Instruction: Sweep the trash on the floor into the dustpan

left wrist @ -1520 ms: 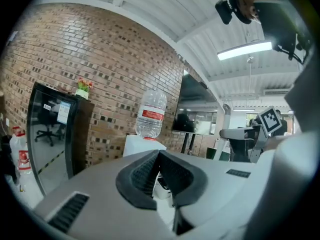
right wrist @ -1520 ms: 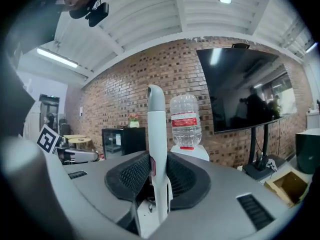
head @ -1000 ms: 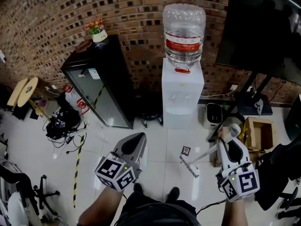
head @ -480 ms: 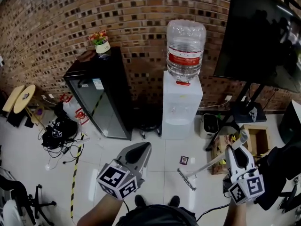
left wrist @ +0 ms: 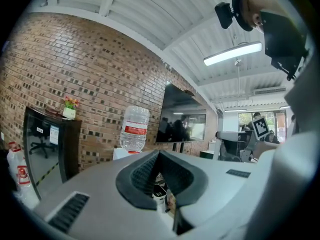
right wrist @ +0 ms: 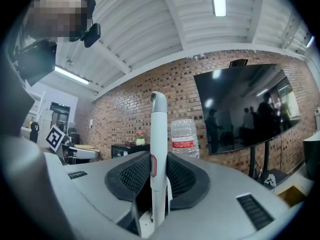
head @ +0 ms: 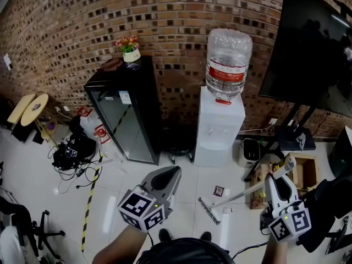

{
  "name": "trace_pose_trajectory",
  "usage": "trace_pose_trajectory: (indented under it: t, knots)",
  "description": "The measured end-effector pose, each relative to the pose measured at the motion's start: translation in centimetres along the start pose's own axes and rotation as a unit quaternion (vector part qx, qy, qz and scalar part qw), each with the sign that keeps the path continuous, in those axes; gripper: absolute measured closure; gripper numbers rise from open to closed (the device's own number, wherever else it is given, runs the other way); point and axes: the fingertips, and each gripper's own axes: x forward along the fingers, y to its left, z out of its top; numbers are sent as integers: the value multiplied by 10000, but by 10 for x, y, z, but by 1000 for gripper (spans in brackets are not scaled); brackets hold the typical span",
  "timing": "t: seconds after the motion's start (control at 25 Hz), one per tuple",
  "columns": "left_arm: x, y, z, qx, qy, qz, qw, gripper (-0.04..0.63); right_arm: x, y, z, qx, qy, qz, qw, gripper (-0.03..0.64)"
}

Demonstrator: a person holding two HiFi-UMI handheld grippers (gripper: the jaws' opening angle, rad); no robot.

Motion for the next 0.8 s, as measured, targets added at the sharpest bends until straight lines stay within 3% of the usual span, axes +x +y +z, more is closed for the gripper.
trace_pose_trajectory:
  t: [0.28, 0.8]
  knots:
    - [-9, 7, 1, -85, -62, 132, 9999, 588, 7, 12, -2, -102, 23, 176, 9998, 497]
    - [-15, 14, 1, -214, -149, 143, 9996, 588, 8, 8, -9, -189, 130, -16, 9997, 497]
